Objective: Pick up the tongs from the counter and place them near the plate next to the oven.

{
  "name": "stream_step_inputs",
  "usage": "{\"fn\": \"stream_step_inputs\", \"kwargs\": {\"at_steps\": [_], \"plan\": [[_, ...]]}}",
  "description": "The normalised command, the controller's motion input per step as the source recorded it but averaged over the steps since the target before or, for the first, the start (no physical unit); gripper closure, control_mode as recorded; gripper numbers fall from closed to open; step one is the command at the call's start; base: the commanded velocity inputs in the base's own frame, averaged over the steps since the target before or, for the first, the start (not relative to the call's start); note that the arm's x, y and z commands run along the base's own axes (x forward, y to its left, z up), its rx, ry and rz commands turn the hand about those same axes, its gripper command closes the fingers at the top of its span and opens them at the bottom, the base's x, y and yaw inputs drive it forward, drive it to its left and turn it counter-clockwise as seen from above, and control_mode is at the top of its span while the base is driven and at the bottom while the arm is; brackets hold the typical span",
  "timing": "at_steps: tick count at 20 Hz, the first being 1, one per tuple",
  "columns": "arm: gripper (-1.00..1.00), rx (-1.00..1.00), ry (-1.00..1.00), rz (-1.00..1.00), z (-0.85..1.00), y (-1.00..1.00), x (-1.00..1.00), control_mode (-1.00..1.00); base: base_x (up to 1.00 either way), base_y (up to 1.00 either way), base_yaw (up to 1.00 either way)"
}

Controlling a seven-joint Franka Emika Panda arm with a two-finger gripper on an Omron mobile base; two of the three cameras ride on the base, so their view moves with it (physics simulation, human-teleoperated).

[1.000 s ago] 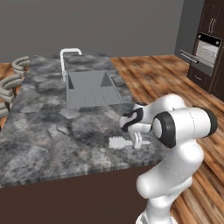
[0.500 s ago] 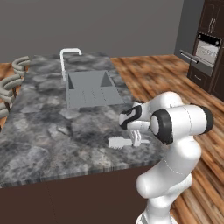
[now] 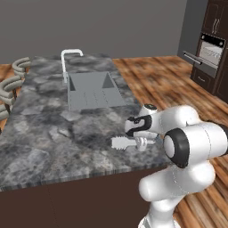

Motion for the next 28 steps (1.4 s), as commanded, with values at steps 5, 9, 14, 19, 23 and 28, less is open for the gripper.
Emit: {"fn": "stream_step_inputs", "kwargs": {"at_steps": [5,9,14,19,23,28], "plan": [[1.00,0.00,-0.29,-0.07,0.68,0.00,-0.36,-1.00,0.00,0.00,0.00],[1.00,0.00,-0.17,-0.12,0.89,-0.02,-0.16,-1.00,0.00,0.00,0.00],[1.00,0.05,-0.02,-0.17,0.95,-0.09,-0.03,-1.00,0.00,0.00,0.00],[1.00,0.13,0.02,-0.24,0.89,-0.18,-0.06,-1.00,0.00,0.00,0.00],[1.00,0.14,0.08,-0.35,0.73,-0.14,-0.02,-1.00,0.00,0.00,0.00],[1.00,0.16,0.09,-0.44,0.64,-0.12,0.00,-1.00,0.00,0.00,0.00]]}}
